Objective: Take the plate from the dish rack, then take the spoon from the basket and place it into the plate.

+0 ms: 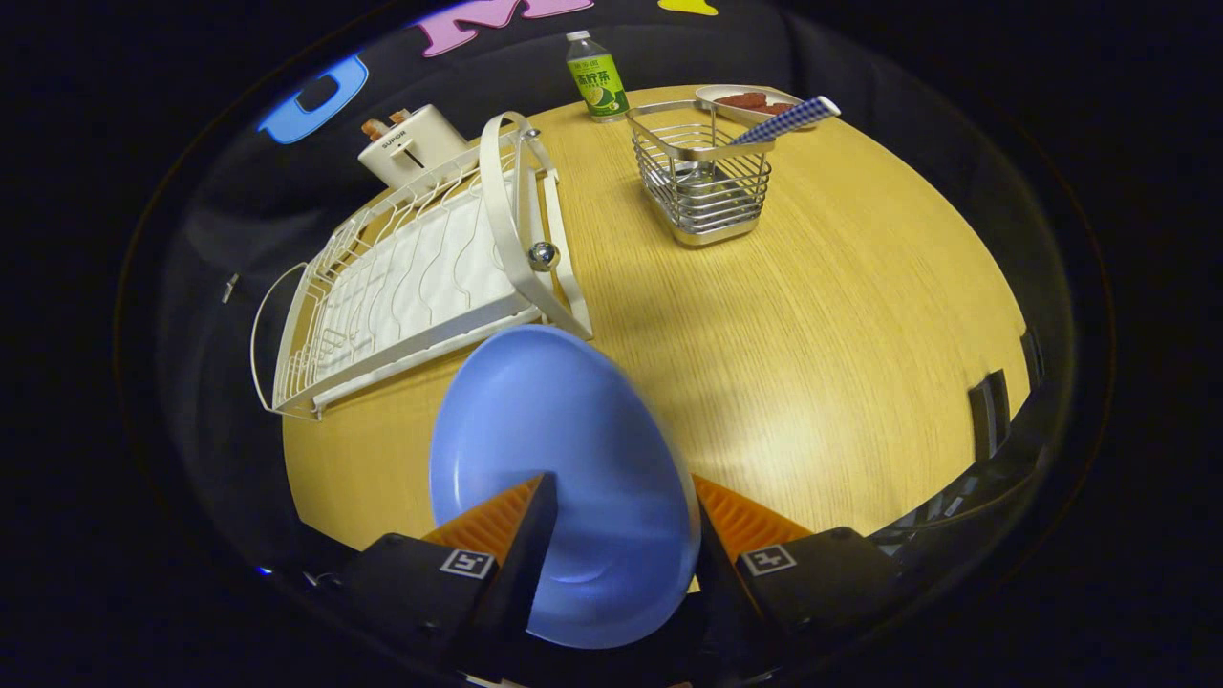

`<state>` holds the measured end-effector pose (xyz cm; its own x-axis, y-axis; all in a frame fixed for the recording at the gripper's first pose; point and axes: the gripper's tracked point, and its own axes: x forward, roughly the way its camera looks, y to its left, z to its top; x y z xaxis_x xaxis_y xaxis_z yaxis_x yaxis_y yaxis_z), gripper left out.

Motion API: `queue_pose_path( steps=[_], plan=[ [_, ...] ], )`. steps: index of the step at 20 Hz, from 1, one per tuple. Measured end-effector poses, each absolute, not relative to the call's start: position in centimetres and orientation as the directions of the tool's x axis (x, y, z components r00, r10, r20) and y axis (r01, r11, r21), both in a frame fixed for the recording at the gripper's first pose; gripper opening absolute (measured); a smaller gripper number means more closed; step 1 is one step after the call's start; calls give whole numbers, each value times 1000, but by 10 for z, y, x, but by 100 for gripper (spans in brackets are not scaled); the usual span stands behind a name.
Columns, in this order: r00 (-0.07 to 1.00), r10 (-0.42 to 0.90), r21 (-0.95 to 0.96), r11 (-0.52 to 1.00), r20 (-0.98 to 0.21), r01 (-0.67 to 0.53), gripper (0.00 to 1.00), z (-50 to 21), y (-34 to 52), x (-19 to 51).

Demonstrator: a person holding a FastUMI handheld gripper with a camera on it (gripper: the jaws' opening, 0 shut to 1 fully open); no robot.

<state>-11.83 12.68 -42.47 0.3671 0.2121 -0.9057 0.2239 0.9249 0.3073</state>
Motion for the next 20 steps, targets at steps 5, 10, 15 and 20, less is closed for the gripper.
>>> queue_pose_path(
  steps=[5,10,15,20],
  plan=[
    [387,213,318,920,-897,231,77,-421,123,-113],
    [496,214,339,924,-841,176,77,-380,109,-92],
    [698,174,294,954,-695,55,77,-291,63,-43],
    [807,127,171,985,-576,-33,77,-236,-1,2]
  ],
)
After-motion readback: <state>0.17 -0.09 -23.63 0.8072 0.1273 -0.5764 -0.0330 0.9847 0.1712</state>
